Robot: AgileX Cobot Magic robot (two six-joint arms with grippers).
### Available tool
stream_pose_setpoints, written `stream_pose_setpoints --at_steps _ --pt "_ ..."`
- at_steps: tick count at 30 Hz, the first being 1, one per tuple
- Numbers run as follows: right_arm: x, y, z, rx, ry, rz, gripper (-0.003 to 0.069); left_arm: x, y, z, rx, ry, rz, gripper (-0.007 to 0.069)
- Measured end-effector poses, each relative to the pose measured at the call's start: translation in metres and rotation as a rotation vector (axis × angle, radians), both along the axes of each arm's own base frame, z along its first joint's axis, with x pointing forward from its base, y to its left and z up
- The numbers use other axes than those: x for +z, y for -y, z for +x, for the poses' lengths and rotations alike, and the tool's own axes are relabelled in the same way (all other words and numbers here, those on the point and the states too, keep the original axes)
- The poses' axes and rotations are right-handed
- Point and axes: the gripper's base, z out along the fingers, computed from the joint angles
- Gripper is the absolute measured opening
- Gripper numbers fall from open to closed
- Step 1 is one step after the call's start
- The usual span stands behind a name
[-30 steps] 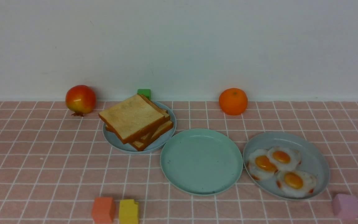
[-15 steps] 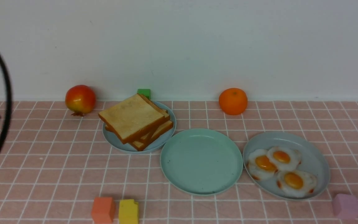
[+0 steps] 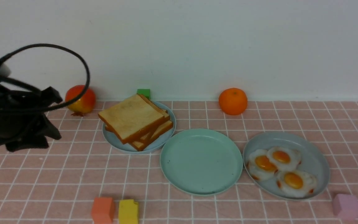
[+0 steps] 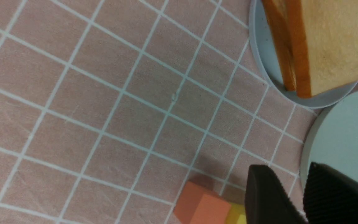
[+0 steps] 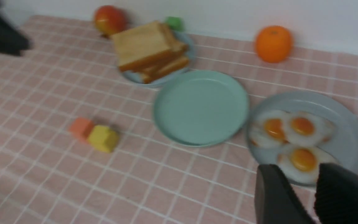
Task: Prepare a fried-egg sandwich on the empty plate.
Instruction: Use the left arm to grab a slice of bread
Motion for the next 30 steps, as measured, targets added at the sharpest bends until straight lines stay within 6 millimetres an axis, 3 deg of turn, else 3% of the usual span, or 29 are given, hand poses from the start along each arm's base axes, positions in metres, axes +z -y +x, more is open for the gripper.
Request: stream_pose_setpoints --at_steps 4,5,8,12,16,22,30 --pt "-0.003 -0.009 0.009 0.078 -0.046 -0.011 0.0242 -0.001 0.003 0.024 -0.043 0.007 -0.017 0.0241" --pt "-0.009 -0.016 0.021 0.111 -0.103 -0.027 0.0242 -0.002 0.005 0.041 -0.076 0.024 -0.016 0.0246" --pt "-0.019 -0.027 0.042 0.133 -0.194 -0.061 0.0242 -0.006 0.005 0.065 -0.100 0.033 -0.013 0.0272" --pt "-0.033 -0.036 0.064 0.133 -0.293 -0.092 0.0242 -0.019 0.006 0.093 -0.115 0.022 -0.008 0.0324" --pt "-0.039 -0.045 0.082 0.141 -0.368 -0.079 0.0242 -0.053 0.007 0.129 -0.140 -0.041 -0.017 0.0395" --pt "-0.021 -0.048 0.087 0.149 -0.327 -0.043 0.0242 -0.070 0.008 0.156 -0.131 -0.031 -0.038 0.0408" --pt "-0.011 -0.050 0.086 0.156 -0.304 -0.019 0.0242 -0.091 0.012 0.168 -0.138 -0.026 -0.088 0.0409"
